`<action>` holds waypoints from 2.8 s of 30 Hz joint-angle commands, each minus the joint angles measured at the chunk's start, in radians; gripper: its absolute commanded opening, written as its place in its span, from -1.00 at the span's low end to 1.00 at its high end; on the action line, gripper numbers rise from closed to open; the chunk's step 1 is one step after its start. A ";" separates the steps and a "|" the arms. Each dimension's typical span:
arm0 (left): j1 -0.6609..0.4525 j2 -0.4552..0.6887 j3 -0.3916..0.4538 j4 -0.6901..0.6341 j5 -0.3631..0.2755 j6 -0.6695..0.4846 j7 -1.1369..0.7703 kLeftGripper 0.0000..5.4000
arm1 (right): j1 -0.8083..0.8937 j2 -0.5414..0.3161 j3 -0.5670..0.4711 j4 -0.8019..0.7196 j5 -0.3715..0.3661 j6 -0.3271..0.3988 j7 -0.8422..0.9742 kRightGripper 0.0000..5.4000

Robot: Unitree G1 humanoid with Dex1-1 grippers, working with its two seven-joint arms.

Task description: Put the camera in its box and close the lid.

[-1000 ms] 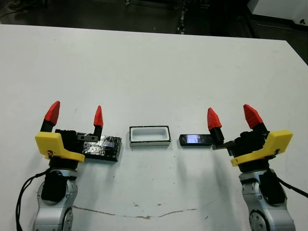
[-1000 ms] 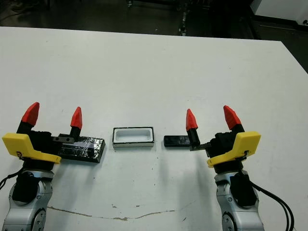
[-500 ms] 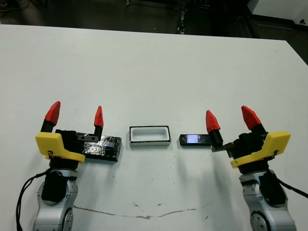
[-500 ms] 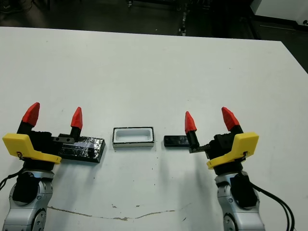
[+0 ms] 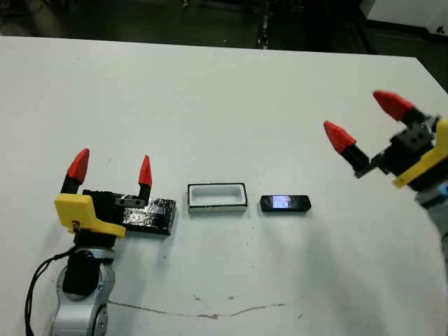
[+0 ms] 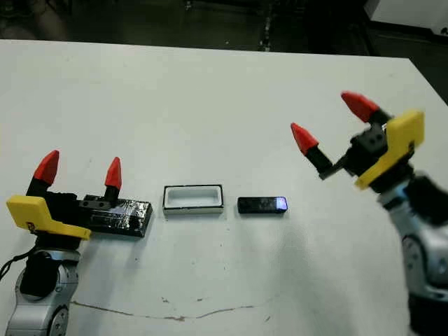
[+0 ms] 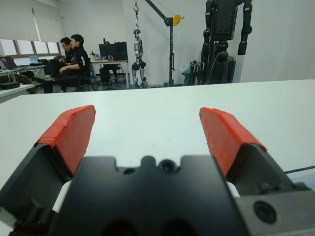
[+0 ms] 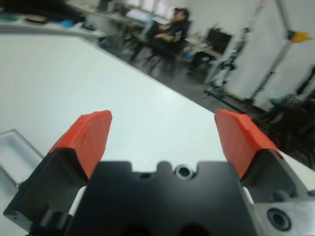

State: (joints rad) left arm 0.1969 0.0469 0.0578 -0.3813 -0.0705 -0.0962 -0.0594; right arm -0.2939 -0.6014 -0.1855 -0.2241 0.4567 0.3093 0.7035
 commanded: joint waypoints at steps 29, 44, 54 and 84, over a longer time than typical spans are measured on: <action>0.014 0.003 0.000 -0.022 0.023 0.025 0.008 0.99 | -0.493 -0.086 0.553 0.491 -0.343 -0.092 0.794 1.00; 0.030 0.000 -0.002 -0.032 0.019 0.026 0.004 0.99 | -0.480 -0.043 0.606 0.530 -0.410 -0.121 0.815 1.00; 0.038 -0.001 -0.003 -0.033 0.009 0.022 0.000 0.99 | -0.454 -0.044 0.635 0.499 -0.465 -0.115 0.802 1.00; 0.052 -0.002 -0.013 -0.051 0.023 0.029 0.005 1.00 | -0.378 -0.037 0.626 0.539 -0.472 -0.226 0.790 0.20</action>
State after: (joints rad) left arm 0.2366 0.0416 0.0480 -0.4229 -0.0523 -0.0747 -0.0560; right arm -0.6934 -0.6363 0.4467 0.3072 -0.0141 0.0795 1.4991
